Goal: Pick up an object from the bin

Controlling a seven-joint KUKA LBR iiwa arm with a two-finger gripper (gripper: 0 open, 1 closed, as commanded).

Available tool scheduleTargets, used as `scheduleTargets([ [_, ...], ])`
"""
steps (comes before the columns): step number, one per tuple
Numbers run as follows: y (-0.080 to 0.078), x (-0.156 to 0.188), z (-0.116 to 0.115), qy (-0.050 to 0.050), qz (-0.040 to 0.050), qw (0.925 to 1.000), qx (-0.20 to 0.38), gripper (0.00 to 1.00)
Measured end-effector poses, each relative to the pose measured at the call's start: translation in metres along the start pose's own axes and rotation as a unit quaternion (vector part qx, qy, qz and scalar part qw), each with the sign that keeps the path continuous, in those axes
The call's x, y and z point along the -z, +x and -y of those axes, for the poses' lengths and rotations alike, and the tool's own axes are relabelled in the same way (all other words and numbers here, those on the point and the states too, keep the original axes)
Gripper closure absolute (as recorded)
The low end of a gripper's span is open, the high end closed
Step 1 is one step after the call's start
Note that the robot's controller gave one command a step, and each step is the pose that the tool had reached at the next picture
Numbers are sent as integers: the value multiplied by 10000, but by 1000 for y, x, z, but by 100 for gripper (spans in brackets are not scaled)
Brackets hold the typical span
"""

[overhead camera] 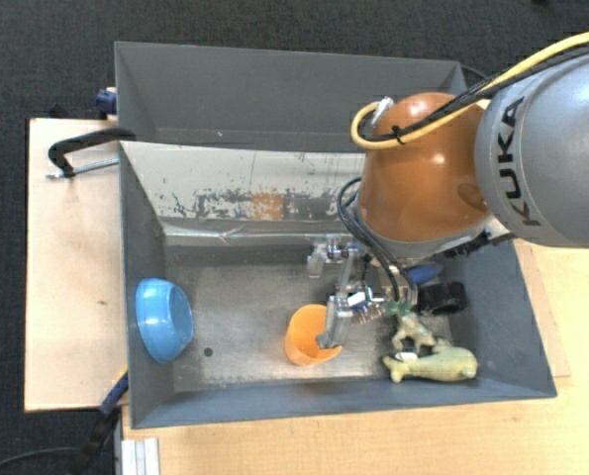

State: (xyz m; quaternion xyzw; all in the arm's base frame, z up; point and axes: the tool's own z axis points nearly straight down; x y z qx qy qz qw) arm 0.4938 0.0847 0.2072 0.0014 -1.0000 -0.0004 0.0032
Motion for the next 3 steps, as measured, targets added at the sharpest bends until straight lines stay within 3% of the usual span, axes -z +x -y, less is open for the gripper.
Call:
scheduleTargets([
  [1, -9, -113, 21, -7, 23, 9996, 273, 0],
  [2, -10, -117, 22, -7, 50, 9996, 261, 100],
  [3, -11, 31, 30, 2, 100, 9981, 614, 100],
])
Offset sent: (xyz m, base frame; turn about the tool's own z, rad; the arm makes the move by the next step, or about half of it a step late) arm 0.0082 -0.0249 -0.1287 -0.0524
